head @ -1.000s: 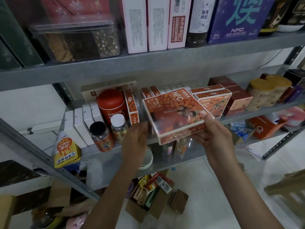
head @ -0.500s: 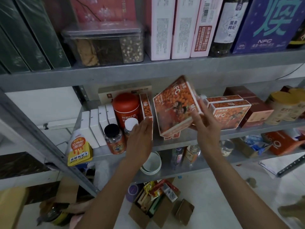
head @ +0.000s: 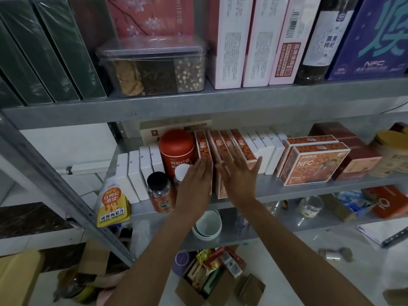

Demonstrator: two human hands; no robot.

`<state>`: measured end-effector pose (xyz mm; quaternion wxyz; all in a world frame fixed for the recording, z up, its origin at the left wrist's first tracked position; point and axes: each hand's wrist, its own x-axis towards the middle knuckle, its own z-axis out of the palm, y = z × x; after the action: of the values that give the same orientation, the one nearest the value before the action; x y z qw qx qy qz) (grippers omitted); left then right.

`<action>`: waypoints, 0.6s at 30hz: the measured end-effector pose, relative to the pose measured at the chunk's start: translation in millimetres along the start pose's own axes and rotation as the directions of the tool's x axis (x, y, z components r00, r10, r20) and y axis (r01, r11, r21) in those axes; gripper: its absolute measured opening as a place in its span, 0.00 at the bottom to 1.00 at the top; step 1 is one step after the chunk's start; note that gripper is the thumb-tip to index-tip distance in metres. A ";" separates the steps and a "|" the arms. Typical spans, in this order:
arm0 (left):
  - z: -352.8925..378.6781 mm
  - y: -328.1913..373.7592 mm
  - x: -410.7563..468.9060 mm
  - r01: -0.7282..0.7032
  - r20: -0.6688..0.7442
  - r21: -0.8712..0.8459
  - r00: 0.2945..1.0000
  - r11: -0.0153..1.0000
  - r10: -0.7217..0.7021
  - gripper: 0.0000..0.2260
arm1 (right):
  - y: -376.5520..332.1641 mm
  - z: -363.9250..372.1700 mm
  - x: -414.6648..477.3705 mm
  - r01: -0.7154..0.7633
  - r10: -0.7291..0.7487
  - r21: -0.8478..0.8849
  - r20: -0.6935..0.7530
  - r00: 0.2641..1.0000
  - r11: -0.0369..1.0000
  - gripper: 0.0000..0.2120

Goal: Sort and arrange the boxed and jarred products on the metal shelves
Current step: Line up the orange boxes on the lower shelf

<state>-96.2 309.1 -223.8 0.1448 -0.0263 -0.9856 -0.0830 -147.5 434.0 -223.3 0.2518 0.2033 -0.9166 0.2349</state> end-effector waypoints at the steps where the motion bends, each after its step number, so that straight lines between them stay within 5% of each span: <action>1: 0.2 -0.7 0.2 0.002 0.012 0.010 1.000 1.000 -0.002 0.34 | 1.3 7.7 -0.8 0.022 -0.021 -0.057 0.021 1.000 0.998 0.25; 9: -0.4 -2.2 1.6 0.000 0.025 -0.006 1.000 1.000 0.000 0.34 | 10.6 29.7 7.8 -0.034 0.050 -0.204 0.071 0.996 0.978 0.31; 14: -0.9 -4.2 -1.5 -0.016 0.000 -0.014 1.000 1.000 0.016 0.33 | 28.8 26.9 -7.4 -0.130 0.126 -0.191 -0.032 0.991 0.973 0.31; 18: 1.9 -4.3 -0.4 -0.005 -0.004 -0.024 1.000 1.000 0.005 0.33 | 33.4 27.9 -28.1 -0.078 0.045 -0.168 -0.195 0.980 0.983 0.25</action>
<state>-96.7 305.2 -226.3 0.1465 -0.0304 -0.9842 -0.0947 -151.9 453.3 -271.2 0.3477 0.1286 -0.9113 0.1795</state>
